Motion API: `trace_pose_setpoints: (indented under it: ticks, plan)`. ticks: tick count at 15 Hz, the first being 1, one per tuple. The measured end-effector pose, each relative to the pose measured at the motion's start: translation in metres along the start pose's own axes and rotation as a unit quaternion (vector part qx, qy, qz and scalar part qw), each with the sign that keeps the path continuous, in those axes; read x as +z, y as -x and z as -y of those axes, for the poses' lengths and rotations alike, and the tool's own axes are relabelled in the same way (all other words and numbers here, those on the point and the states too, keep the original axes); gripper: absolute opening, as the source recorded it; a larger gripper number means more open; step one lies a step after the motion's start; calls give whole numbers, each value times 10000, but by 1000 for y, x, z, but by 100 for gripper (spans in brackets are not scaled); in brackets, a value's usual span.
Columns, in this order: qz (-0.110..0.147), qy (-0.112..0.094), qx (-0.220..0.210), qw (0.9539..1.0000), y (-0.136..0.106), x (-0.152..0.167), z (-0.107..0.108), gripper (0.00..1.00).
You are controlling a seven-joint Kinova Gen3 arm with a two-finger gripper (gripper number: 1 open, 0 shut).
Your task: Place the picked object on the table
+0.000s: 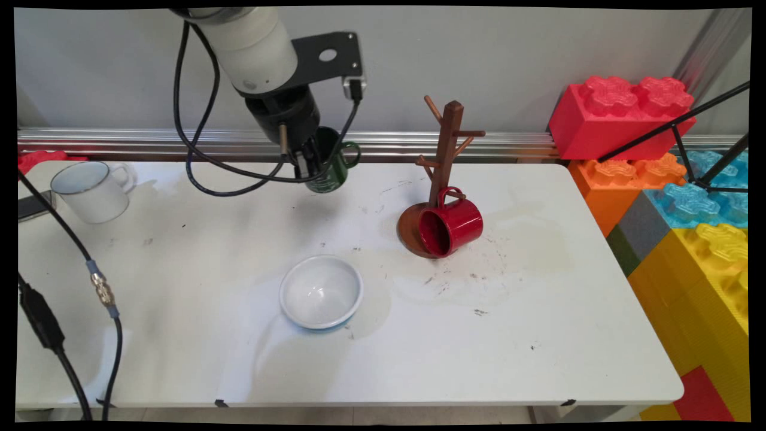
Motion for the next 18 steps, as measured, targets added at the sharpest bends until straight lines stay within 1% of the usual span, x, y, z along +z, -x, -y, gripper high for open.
trace_pose_setpoints:
  ticks: [4, 6, 11, 18]
  plan:
    - [159, -24, 203, 9997, 15, 33, 16, 0]
    - [236, 40, 257, 9994, 20, 48, 21, 0]
    - [312, 291, 290, 9987, 24, 85, 22, 0]
    - [283, 458, 277, 9982, 21, 123, 19, 0]
